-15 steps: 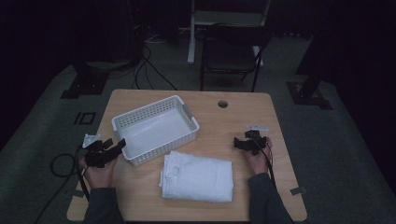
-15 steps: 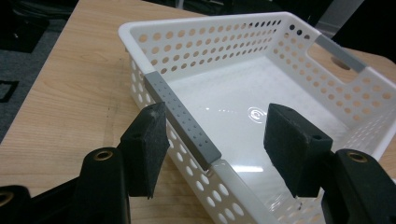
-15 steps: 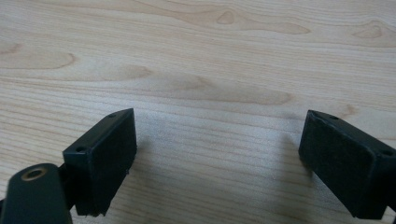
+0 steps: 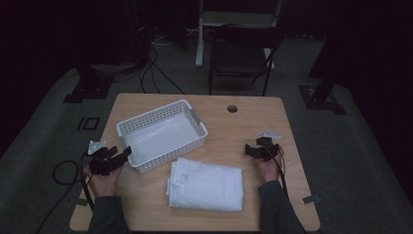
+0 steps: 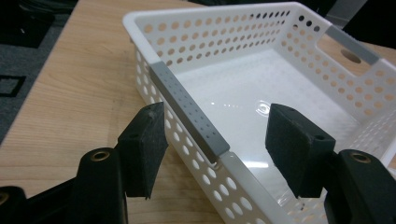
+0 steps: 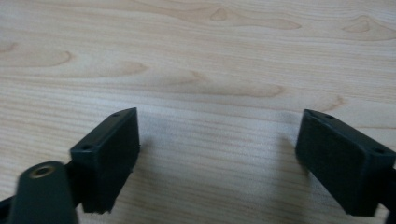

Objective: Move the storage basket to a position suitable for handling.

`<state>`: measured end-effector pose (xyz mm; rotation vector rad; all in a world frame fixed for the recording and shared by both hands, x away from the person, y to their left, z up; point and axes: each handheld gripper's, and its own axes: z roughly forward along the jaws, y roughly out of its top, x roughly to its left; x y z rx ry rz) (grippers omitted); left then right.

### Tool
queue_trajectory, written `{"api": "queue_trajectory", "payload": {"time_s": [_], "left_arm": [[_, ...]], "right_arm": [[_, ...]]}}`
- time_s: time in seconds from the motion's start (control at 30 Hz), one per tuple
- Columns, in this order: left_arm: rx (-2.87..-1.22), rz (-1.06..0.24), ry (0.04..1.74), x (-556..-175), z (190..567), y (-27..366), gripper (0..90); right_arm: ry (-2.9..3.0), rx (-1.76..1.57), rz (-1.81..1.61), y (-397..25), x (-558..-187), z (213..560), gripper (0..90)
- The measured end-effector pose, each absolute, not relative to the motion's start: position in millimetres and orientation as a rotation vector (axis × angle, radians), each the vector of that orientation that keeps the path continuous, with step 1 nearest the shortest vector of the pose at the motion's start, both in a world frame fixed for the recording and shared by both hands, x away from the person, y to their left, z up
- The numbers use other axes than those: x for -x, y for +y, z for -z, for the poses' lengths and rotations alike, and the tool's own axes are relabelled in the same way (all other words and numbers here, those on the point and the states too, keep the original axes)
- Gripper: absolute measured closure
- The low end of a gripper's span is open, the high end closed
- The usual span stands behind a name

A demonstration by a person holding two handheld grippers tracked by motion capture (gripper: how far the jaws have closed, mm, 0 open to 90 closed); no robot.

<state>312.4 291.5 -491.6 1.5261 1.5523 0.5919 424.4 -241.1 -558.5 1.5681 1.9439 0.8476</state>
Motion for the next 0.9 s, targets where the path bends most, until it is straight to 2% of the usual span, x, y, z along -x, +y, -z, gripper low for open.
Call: {"api": "queue_trajectory", "payload": {"time_s": [0.23,0.27,0.4,0.53,0.9], "left_arm": [[-1.558,-0.572,1.59,-317,497,281,39.7],[-1.572,-0.574,1.594,-317,498,280,40.8],[-1.606,-0.544,1.632,-320,501,275,45.9],[-1.632,-0.549,1.625,-321,499,270,50.8],[-1.671,-0.556,1.592,-328,499,258,50.5]], "right_arm": [[1.977,-1.536,-0.863,-243,-422,558,14.2],[1.98,-1.534,-0.864,-243,-421,558,16.2],[1.978,-1.555,-0.846,-244,-418,553,33.6],[1.988,-1.574,-0.888,-250,-418,548,43.1],[1.999,-1.49,-0.978,-248,-410,525,46.1]]}}
